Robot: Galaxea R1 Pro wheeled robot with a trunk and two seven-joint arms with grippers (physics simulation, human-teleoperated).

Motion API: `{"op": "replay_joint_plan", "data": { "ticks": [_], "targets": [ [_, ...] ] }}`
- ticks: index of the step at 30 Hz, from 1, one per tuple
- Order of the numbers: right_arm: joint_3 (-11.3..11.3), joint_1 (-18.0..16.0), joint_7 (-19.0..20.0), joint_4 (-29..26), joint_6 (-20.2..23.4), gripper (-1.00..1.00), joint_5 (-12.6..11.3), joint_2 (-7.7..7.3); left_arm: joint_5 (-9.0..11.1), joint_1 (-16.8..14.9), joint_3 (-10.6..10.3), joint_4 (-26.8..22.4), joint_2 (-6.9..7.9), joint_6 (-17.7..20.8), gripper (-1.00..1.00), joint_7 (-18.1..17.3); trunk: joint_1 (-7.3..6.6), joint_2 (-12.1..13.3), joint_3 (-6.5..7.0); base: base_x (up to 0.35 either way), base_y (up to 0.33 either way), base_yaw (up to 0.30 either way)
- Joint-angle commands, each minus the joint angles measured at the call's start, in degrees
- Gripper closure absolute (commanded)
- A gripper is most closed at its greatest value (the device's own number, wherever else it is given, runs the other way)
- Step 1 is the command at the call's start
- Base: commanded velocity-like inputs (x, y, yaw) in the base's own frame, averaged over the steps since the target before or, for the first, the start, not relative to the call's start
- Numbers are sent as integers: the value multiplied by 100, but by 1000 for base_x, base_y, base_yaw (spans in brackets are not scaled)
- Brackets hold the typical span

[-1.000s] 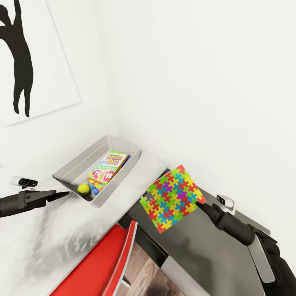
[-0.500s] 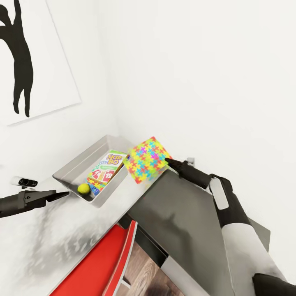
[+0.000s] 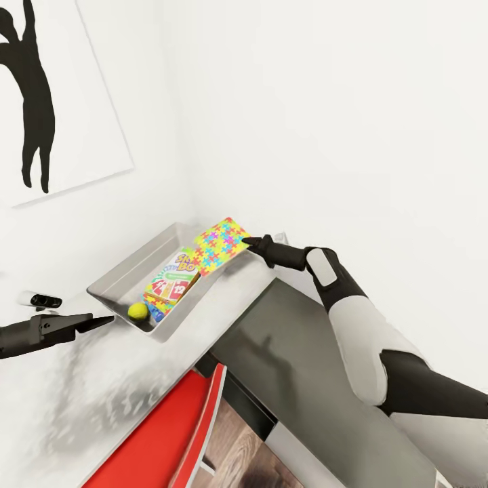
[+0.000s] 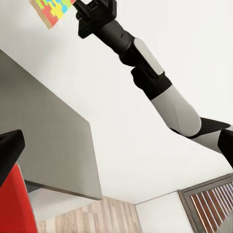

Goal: Put all the toys in the child's room - the three board games (two on the bed and one on the table), the two jigsaw puzzles on the table, and the tennis ball on the table - inside the toy box on the table in the child's room.

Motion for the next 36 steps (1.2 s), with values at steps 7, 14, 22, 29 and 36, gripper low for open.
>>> {"op": "replay_joint_plan", "data": {
  "ticks": [7, 14, 22, 29, 36],
  "targets": [
    [-34, -36, -110, 41, 4, 100, 19, 55, 1, -4, -3, -1, 3, 62, -100, -21, 3, -11, -10, -105, 0, 123],
    [-27, -29, -101, -11, -5, 100, 26, 45, 1, -4, -3, -1, 3, 61, -100, -21, 3, -11, -10, -97, 0, 58],
    [-25, -32, -34, -17, 0, 100, 26, 52, 1, -4, -3, -1, 3, 62, -100, -21, 3, -11, -5, -57, 0, 54],
    [-32, -37, 21, -17, 0, 100, 34, 50, 1, -4, -3, -1, 3, 62, -100, -21, 3, -11, 14, -107, 0, 247],
    [-28, -38, 25, -17, 0, 100, 35, 45, 1, -4, -3, -1, 3, 63, -100, -21, 3, -11, 23, -10, 94, 280]
  ]
}}
